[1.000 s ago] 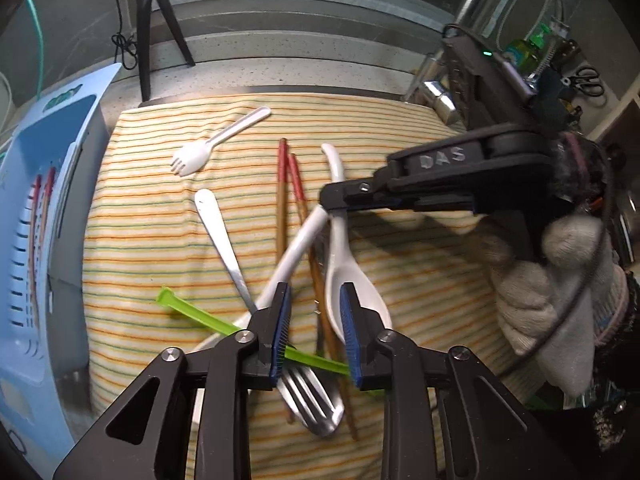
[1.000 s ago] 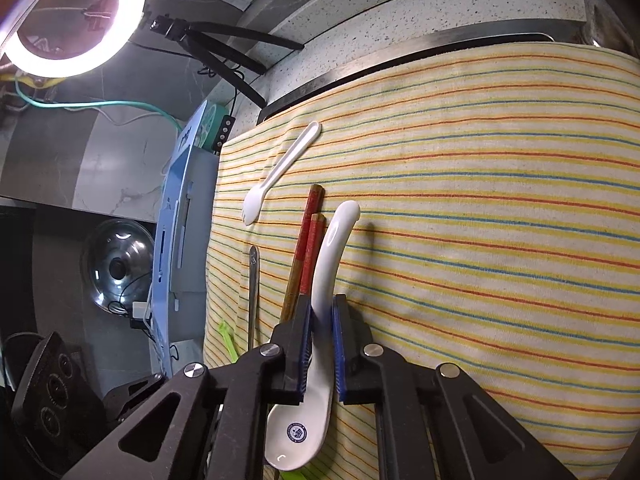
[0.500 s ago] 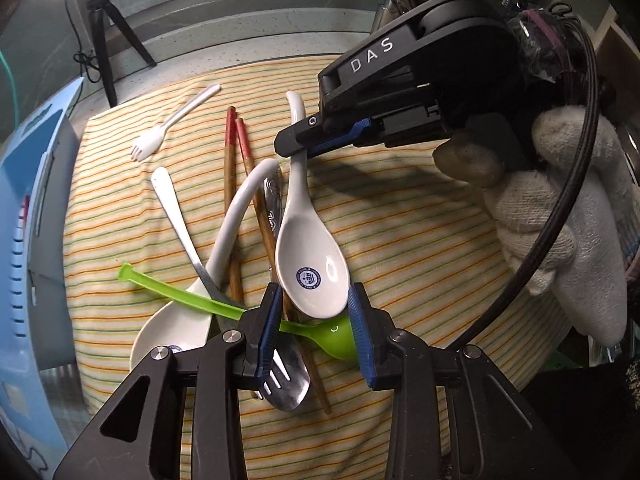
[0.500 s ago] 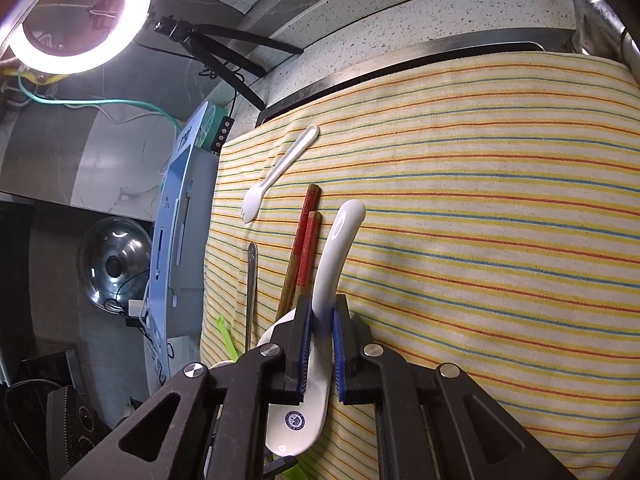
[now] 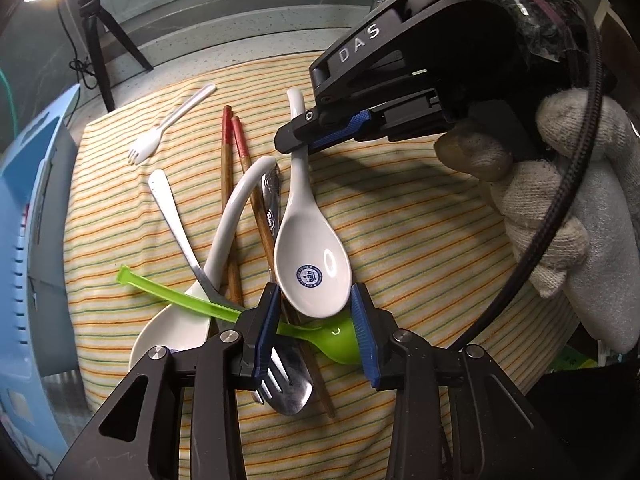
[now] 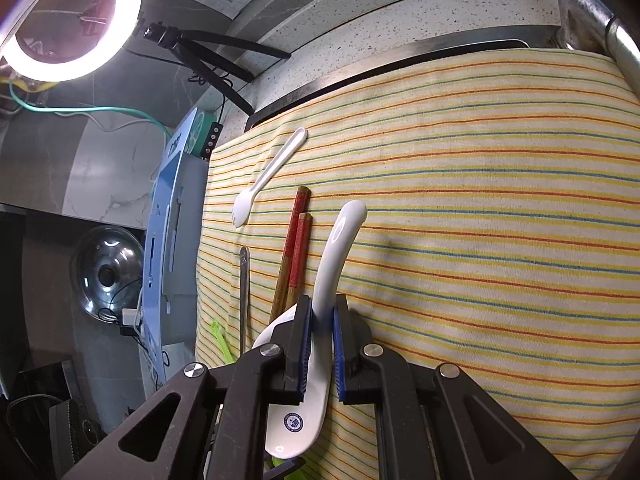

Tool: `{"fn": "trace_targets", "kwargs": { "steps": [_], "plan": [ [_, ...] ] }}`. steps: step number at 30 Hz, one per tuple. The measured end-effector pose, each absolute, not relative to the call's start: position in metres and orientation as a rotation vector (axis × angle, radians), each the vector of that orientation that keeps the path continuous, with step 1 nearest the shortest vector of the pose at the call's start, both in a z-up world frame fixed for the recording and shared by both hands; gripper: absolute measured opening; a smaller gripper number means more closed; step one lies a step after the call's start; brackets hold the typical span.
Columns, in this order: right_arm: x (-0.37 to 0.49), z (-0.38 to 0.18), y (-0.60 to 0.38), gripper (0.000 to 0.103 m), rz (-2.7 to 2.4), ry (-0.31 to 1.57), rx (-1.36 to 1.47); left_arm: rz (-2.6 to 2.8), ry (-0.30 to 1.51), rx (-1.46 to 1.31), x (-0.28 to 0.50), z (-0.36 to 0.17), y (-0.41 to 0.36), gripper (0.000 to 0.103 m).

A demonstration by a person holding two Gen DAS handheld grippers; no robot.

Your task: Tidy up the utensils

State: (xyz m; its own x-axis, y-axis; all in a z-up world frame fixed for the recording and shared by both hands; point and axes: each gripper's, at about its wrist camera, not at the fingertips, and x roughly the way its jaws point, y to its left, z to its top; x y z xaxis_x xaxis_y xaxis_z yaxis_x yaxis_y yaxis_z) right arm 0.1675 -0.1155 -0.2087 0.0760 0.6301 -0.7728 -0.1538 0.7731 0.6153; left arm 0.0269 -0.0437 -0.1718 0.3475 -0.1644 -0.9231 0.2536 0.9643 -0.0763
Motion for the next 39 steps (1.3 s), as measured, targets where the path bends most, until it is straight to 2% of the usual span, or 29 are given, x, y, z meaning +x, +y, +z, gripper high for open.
{"fn": "trace_targets", "kwargs": {
  "steps": [8,19,30,39],
  "plan": [
    [0.164,-0.201,-0.119,0.009,0.599,1.361,0.428,-0.287,1.158,0.043,0.021,-0.168,-0.038,0.034],
    [0.157,-0.16,-0.106,0.009,0.617,1.289,0.407,-0.304,1.073,0.002,0.006,-0.14,-0.017,0.033],
    [0.161,-0.132,-0.018,0.009,0.711,1.246,0.369,-0.227,0.992,-0.035,-0.014,-0.109,0.052,0.033],
    [0.167,-0.127,0.075,0.009,0.793,1.246,0.291,-0.13,0.975,-0.082,-0.015,-0.107,0.123,0.033]
  ]
}}
